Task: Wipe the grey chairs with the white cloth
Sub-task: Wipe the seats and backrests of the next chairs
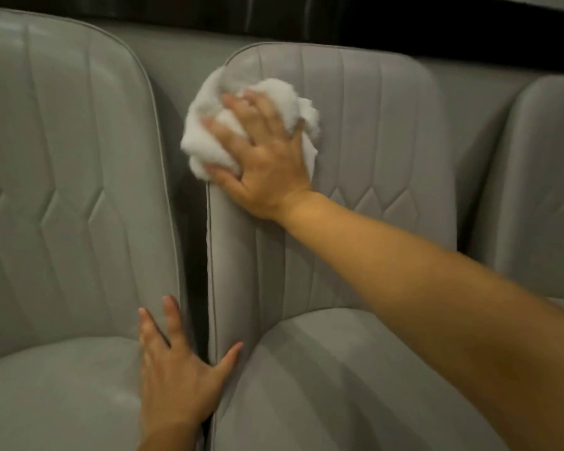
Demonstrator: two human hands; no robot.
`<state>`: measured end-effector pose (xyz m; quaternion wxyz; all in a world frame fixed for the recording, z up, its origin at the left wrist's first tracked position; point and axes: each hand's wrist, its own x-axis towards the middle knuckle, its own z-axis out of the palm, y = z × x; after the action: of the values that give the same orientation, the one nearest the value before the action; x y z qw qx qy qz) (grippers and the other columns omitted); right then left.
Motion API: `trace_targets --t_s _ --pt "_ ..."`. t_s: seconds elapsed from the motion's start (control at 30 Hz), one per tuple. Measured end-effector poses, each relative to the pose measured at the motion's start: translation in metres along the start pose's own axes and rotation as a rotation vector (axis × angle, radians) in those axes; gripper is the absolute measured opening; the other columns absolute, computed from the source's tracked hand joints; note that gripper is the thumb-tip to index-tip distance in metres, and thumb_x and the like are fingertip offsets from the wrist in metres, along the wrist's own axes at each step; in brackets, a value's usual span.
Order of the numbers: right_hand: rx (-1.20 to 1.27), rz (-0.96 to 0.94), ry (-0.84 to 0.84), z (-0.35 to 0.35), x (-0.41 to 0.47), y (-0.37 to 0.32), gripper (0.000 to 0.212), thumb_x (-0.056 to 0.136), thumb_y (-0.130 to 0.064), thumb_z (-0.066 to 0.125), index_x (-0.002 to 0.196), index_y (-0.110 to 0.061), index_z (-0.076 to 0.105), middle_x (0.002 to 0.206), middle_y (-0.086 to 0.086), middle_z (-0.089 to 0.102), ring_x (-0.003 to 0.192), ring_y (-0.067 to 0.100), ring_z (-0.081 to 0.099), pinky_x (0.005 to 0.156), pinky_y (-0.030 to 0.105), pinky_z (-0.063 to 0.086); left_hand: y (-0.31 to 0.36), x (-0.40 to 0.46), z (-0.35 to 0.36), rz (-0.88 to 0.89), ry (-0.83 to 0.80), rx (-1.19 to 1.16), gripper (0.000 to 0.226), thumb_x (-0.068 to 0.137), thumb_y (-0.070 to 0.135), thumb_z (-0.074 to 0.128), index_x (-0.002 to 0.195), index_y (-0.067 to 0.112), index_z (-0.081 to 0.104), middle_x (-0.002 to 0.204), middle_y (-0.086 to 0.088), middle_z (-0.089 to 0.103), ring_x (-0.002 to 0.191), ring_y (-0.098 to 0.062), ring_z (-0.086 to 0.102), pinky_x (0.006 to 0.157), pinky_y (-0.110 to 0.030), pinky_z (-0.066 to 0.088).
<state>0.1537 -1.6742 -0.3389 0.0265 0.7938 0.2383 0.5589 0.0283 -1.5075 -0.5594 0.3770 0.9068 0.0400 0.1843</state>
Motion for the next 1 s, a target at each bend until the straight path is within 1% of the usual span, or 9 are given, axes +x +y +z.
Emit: trace_targets --t_s 0.13,0.23,0.27,0.4,0.57,0.63,0.7,0.83,1.0 --pt "-0.063 -0.309 -0.145 -0.006 0.005 0.007 0.059 0.093 -0.065 0.051 0.139 -0.029 0.062 0.151 0.011 0.051 0.141 0.040 0.042 0.107 0.070 0.027 0.002 -0.002 -0.002 -0.012 -0.017 0.020 0.134 0.055 0.080 0.067 0.142 0.051 -0.031 0.164 -0.013 -0.009 0.148 -0.040 0.011 0.116 -0.055 0.024" --pt "-0.215 -0.398 -0.217 -0.016 0.027 0.049 0.070 0.096 -0.071 0.041 0.150 -0.027 0.048 0.153 0.015 0.047 0.141 0.043 0.042 0.108 0.075 0.021 0.001 -0.002 -0.003 -0.001 -0.019 0.024 0.131 0.054 0.085 0.057 0.145 0.048 -0.029 0.164 -0.014 -0.008 0.149 -0.039 0.009 0.116 -0.055 0.024" --pt "-0.242 -0.299 -0.213 -0.023 0.038 0.067 0.075 0.095 -0.075 0.036 0.153 -0.027 0.042 0.156 0.015 0.043 0.142 0.043 0.040 0.110 0.072 0.020 0.000 -0.002 -0.002 -0.002 -0.020 0.027 0.130 0.053 0.086 0.055 0.146 0.047 -0.028 0.164 -0.015 -0.008 0.149 -0.039 0.009 0.117 -0.055 0.023" --pt "-0.256 0.487 -0.234 -0.053 0.035 0.147 0.079 0.091 -0.078 0.026 0.155 -0.032 0.034 0.161 0.006 0.033 0.146 0.031 0.030 0.115 0.052 0.024 0.000 -0.002 -0.002 0.009 -0.027 0.022 0.130 0.057 0.083 0.057 0.146 0.045 -0.029 0.163 -0.017 -0.009 0.149 -0.040 0.008 0.117 -0.055 0.022" --pt "-0.314 0.602 -0.198 -0.042 -0.019 0.132 0.075 0.094 -0.072 0.028 0.158 -0.033 0.027 0.166 0.003 0.023 0.152 0.030 0.019 0.116 0.060 0.015 0.000 0.000 -0.001 0.006 -0.018 0.021 0.134 0.061 0.075 0.070 0.144 0.047 -0.031 0.163 -0.016 -0.010 0.149 -0.038 0.005 0.118 -0.054 0.020" --pt "-0.291 0.662 -0.118 -0.025 -0.055 0.102 0.072 0.094 -0.067 0.036 0.155 -0.028 0.036 0.162 0.009 0.032 0.150 0.033 0.026 0.114 0.065 0.021 0.001 0.000 -0.001 0.010 -0.005 0.023 0.135 0.061 0.073 0.072 0.144 0.047 -0.031 0.163 -0.017 -0.009 0.149 -0.039 0.006 0.118 -0.055 0.020" --pt "-0.220 0.597 -0.064 -0.008 -0.114 0.063 0.069 0.094 -0.061 0.046 0.152 -0.025 0.037 0.157 0.014 0.040 0.145 0.035 0.033 0.109 0.068 0.030 0.002 0.000 -0.001 0.006 -0.006 0.023 0.134 0.060 0.074 0.071 0.144 0.048 -0.031 0.164 -0.016 -0.009 0.149 -0.039 0.006 0.118 -0.055 0.020" --pt "-0.110 0.441 -0.209 0.005 -0.193 0.020 0.073 0.092 -0.063 0.048 0.153 -0.034 0.022 0.160 0.004 0.025 0.149 0.028 0.023 0.102 0.076 0.032 0.001 0.000 -0.002 -0.005 -0.020 0.021 0.133 0.060 0.076 0.070 0.142 0.050 -0.031 0.164 -0.011 -0.013 0.150 -0.036 0.004 0.119 -0.054 0.018" --pt "-0.191 0.193 -0.153 -0.005 -0.102 0.085 0.073 0.093 -0.053 0.060 0.155 -0.026 0.032 0.159 0.017 0.037 0.146 0.041 0.034 0.106 0.078 0.024 0.000 -0.001 -0.001 0.010 -0.020 0.020 0.132 0.062 0.076 0.068 0.146 0.047 -0.029 0.164 -0.013 -0.012 0.150 -0.036 0.003 0.118 -0.053 0.019"
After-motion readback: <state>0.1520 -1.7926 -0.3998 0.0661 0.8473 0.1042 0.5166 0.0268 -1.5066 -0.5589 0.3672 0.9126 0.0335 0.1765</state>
